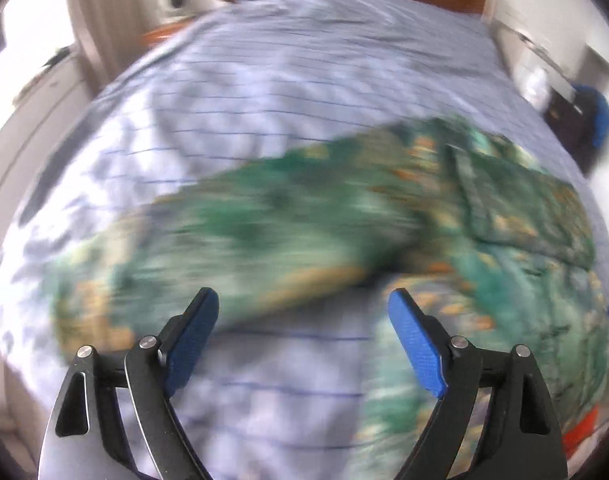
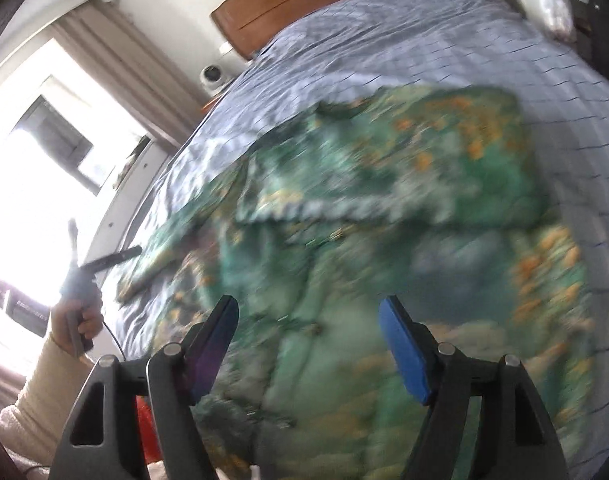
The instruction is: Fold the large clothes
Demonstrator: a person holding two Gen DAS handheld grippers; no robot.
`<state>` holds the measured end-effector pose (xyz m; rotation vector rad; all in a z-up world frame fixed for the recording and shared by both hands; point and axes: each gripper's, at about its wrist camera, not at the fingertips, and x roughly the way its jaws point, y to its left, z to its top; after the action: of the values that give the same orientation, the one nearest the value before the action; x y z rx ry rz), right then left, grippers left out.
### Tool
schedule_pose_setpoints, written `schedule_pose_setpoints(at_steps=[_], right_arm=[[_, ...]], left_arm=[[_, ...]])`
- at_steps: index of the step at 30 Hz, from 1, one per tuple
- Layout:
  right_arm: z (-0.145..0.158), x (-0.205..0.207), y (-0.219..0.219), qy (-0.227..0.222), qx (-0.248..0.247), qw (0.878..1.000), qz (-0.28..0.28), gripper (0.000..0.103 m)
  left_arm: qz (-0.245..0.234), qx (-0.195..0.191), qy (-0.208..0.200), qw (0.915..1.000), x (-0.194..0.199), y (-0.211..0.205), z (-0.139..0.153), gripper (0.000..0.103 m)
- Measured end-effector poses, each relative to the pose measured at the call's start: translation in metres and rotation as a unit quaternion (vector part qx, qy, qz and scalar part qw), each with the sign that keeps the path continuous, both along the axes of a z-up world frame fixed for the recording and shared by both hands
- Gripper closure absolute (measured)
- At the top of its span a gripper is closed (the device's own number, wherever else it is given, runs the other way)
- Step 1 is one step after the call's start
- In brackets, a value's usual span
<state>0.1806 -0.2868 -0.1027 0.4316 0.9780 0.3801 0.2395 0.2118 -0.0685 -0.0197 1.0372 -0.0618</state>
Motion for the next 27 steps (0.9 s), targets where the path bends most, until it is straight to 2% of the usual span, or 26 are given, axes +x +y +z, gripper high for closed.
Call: schedule_pose_setpoints(at_steps=[4, 6, 8, 11, 13, 18, 20, 21, 22, 23, 24, 25, 27], right_arm=[[-0.002, -0.006, 0.046, 0.004, 0.006, 0.999, 0.035, 0.03], [0.0, -0.011, 0.066, 0.001, 0.006, 0.998, 0.055, 0.03], [0.006, -0.019, 0.085, -0.008, 0.007, 0.997, 0.074, 0.03], [0.015, -0.031, 0.105, -0.019, 0.008, 0.996, 0.091, 0.03], [0.018, -0.04, 0.113, -0.021, 0.009, 0.995, 0.098, 0.03], [0.015, -0.054, 0.127, -0.015, -0.007, 0.994, 0.111, 0.029], [0.011, -0.057, 0.126, -0.007, -0.01, 0.994, 0.109, 0.029], [0.009, -0.059, 0.125, -0.004, -0.01, 0.994, 0.106, 0.029], [0.008, -0.062, 0.124, -0.003, -0.008, 0.994, 0.105, 0.029], [0.008, -0.063, 0.123, -0.003, -0.008, 0.995, 0.104, 0.029], [0.009, -0.067, 0.121, -0.006, -0.01, 0.995, 0.102, 0.029], [0.01, -0.069, 0.12, -0.008, -0.012, 0.995, 0.101, 0.029], [0.012, -0.074, 0.116, -0.014, -0.014, 0.995, 0.098, 0.029]], left_arm=[[0.101, -0.032, -0.002, 0.9943, -0.001, 0.109, 0.005, 0.012], [0.169, -0.051, 0.002, 0.9843, -0.004, 0.167, 0.001, 0.012], [0.215, -0.057, 0.006, 0.9748, -0.006, 0.206, -0.006, 0.012], [0.261, -0.05, 0.024, 0.9638, -0.008, 0.24, -0.023, 0.012], [0.274, -0.059, 0.033, 0.9594, -0.007, 0.25, -0.035, 0.012], [0.271, -0.097, 0.065, 0.9554, 0.009, 0.256, -0.066, 0.016], [0.273, -0.103, 0.085, 0.9528, 0.014, 0.254, -0.076, 0.026], [0.276, -0.106, 0.094, 0.9508, 0.015, 0.253, -0.082, 0.038], [0.275, -0.113, 0.102, 0.9494, 0.017, 0.253, -0.087, 0.059], [0.269, -0.119, 0.107, 0.9496, 0.019, 0.252, -0.09, 0.069], [0.265, -0.116, 0.108, 0.9512, 0.019, 0.249, -0.09, 0.09], [0.26, -0.102, 0.1, 0.9549, 0.019, 0.245, -0.086, 0.097], [0.252, -0.089, 0.083, 0.9599, 0.019, 0.239, -0.073, 0.098]])
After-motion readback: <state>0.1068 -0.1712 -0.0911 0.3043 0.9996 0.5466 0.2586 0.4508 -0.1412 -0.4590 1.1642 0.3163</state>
